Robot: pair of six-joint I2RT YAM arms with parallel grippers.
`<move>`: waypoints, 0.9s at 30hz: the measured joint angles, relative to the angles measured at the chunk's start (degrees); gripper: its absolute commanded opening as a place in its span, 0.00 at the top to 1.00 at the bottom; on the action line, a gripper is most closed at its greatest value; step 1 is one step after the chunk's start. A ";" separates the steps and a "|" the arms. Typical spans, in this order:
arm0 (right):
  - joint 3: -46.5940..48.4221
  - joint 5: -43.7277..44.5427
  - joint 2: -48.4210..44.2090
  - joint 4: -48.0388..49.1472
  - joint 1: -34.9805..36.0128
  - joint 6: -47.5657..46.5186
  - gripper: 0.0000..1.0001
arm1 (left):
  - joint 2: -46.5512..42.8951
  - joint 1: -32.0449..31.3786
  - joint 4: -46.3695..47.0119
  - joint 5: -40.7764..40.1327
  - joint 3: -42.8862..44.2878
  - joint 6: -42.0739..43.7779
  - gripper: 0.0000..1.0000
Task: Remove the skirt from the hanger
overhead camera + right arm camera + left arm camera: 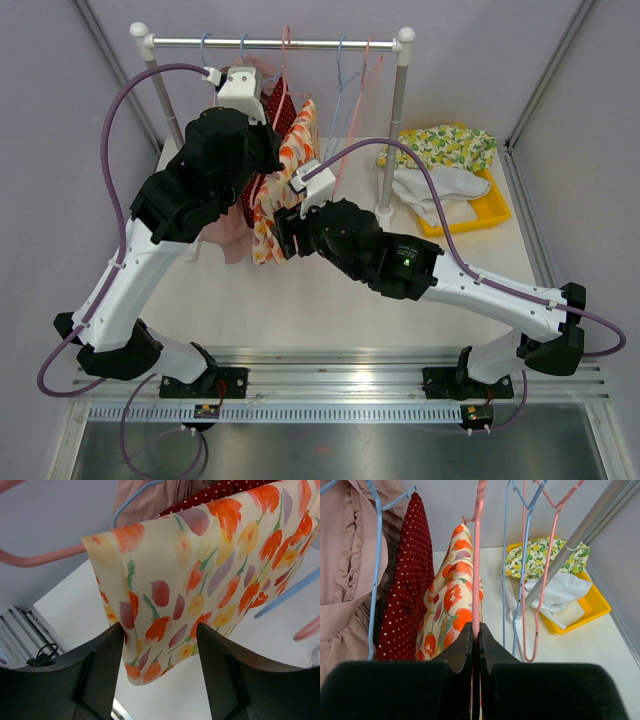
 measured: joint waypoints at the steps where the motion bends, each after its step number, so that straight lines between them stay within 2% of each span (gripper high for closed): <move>1: -0.52 0.33 0.00 0.94 0.00 0.00 0.35 | -0.55 0.00 0.11 -0.02 -0.33 -0.02 1.00; 5: -2.36 0.70 0.72 3.15 0.00 0.50 0.39 | -2.08 0.00 1.05 -0.20 -1.44 -0.04 1.00; 6: -2.56 0.68 1.09 3.54 0.00 0.70 0.47 | -2.27 0.00 1.44 -0.22 -1.73 -0.09 1.00; 8: -3.19 0.63 1.97 4.46 0.00 1.31 0.55 | -2.36 0.00 1.79 -0.22 -2.12 -0.26 1.00; 9: -3.63 0.61 2.34 4.87 0.00 1.60 0.62 | -2.38 0.00 2.14 -0.20 -2.45 -0.44 1.00; 10: -4.02 0.59 2.54 5.25 0.00 1.95 0.96 | -2.36 0.00 2.27 -0.20 -2.62 -0.46 1.00; 11: -4.68 0.31 2.71 5.70 0.00 1.95 1.00 | -2.38 0.00 2.43 -0.17 -2.86 -0.48 1.00; 15: -8.92 -1.22 2.40 9.68 0.00 3.37 1.00 | -2.45 0.00 2.47 -0.17 -3.52 -0.68 1.00; 22: -31.39 -2.05 -3.54 16.74 0.42 11.39 1.00 | -2.51 -0.17 0.81 -0.20 -3.93 -0.42 1.00; 27: -45.86 -0.17 -8.50 11.80 4.17 19.56 1.00 | -2.58 -0.26 -0.31 -0.59 -3.91 -0.17 1.00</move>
